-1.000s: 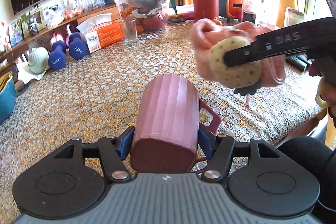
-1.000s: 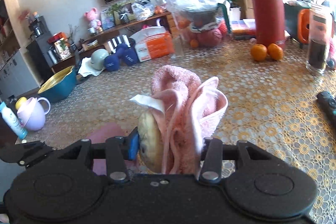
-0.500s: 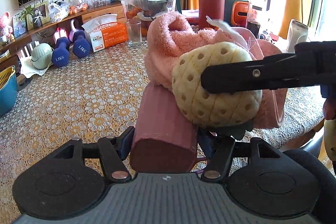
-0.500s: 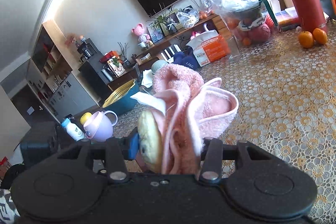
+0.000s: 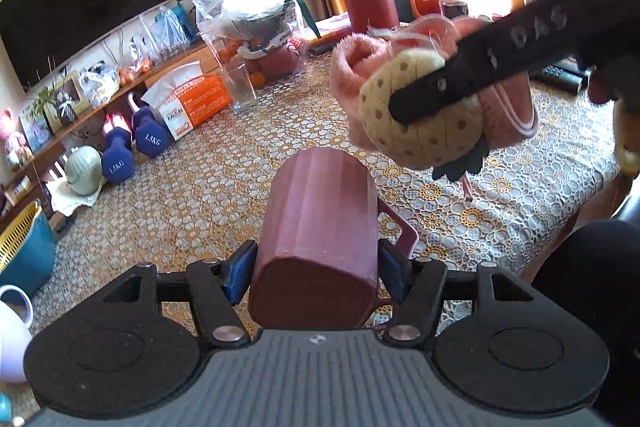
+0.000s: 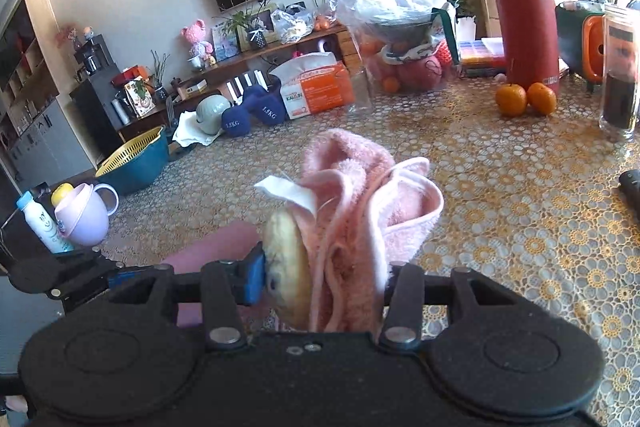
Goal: Organize objects
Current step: 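Lift the cup with the left gripper while the right carries the towel bundle above it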
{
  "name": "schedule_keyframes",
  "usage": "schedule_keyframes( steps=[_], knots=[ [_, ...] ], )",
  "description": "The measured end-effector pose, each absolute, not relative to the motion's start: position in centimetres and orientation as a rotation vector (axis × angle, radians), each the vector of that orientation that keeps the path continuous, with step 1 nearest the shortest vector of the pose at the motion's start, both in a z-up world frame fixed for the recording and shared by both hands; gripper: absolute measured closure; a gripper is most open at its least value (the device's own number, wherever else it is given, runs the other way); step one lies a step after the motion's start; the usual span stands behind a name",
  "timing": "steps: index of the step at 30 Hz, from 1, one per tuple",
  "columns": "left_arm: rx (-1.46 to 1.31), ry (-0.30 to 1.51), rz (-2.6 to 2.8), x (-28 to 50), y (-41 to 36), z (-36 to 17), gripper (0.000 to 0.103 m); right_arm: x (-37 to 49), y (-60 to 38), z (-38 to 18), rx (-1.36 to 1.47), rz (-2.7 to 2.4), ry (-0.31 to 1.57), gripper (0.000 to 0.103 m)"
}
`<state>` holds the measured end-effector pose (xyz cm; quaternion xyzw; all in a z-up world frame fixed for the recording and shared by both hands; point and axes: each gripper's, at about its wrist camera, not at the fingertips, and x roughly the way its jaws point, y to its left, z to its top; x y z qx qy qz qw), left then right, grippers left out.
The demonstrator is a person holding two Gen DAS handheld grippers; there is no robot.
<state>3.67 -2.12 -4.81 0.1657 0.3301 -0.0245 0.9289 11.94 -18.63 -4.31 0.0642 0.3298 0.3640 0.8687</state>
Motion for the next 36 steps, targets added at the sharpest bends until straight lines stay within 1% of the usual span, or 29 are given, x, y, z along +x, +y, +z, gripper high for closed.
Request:
schedule_keyframes(
  steps=[3,7,13,26,32,36],
  knots=[
    [0.378,0.674,-0.059,3.8,-2.5,-5.1,0.04,10.5,-18.8,-2.5,0.15,0.865,0.639,0.058],
    [0.382,0.67,-0.065,3.9,-2.7,-5.2,0.04,9.1,-17.6,-1.3,0.159,1.004,0.634,0.057],
    [0.373,0.674,-0.087,3.9,-2.6,-5.3,0.04,9.3,-15.9,-2.4,0.158,1.079,0.696,0.057],
    [0.33,0.682,-0.114,3.9,-1.6,-5.7,0.039,13.0,-16.3,-3.8,0.093,0.903,0.709,0.057],
    [0.41,0.676,-0.103,3.5,-2.2,-6.5,0.04,13.8,-16.2,-4.7,-0.079,0.695,0.696,0.058],
    [0.421,0.694,-0.108,3.6,-2.2,-7.3,0.04,12.9,-17.4,-2.9,-0.004,0.792,0.677,0.058]
  ],
)
